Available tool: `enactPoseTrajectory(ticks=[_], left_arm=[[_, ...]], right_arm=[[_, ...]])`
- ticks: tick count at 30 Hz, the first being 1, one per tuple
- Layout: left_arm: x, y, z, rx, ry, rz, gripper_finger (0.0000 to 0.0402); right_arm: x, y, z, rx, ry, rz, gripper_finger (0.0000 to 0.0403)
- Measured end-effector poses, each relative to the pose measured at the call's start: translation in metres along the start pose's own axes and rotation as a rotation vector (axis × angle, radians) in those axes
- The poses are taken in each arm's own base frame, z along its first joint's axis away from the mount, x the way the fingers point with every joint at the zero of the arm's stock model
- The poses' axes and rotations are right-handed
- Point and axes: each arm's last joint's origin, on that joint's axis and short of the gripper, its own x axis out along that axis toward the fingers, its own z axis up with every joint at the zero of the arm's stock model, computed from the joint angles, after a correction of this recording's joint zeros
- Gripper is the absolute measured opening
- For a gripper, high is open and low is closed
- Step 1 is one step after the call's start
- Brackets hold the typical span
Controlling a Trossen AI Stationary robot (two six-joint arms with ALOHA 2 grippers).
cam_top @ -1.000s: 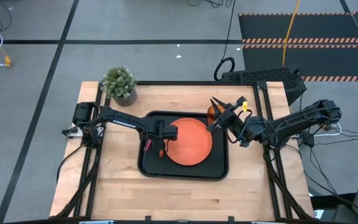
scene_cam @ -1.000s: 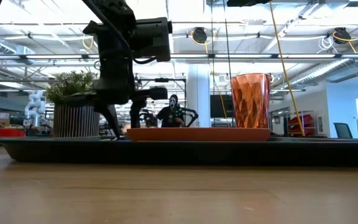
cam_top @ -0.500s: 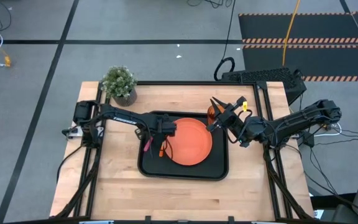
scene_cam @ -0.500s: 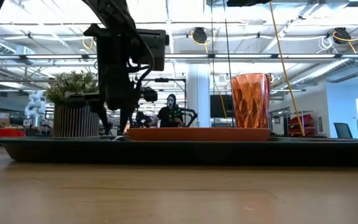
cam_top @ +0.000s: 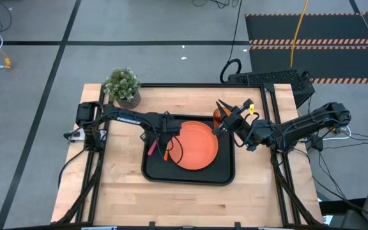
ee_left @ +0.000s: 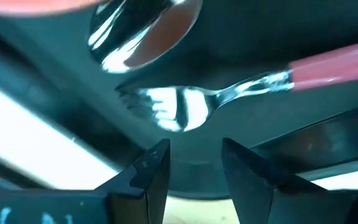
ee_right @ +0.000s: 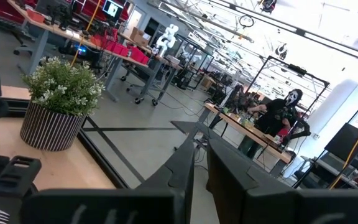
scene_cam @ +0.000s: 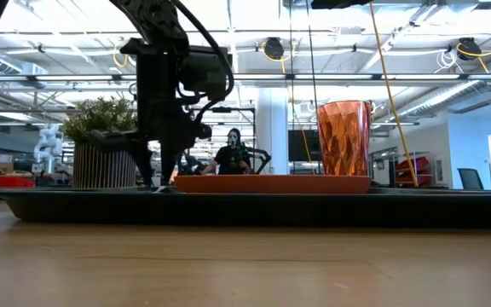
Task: Pick and place plate/cup/fork/spoon on tray
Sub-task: Adjust the pink fork on the black tray
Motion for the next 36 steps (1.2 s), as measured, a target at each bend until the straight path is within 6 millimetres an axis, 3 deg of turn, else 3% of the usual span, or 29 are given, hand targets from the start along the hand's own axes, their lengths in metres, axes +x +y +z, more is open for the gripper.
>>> enactPoseTrajectory(ticks=[7,36], left_arm=[[-0.001,0.001,0.006,0.008,-0.143,-0.047,0.0147],[-0.002,0.009,0.012,-0.114,-0.206,0.017,0.0147]], right_arm=[[0.0,0.0,0.0,0.0,0.0,0.0,0.0036],[0.0,0.0,0.0,0.001,0.0,0.0,0.0036]])
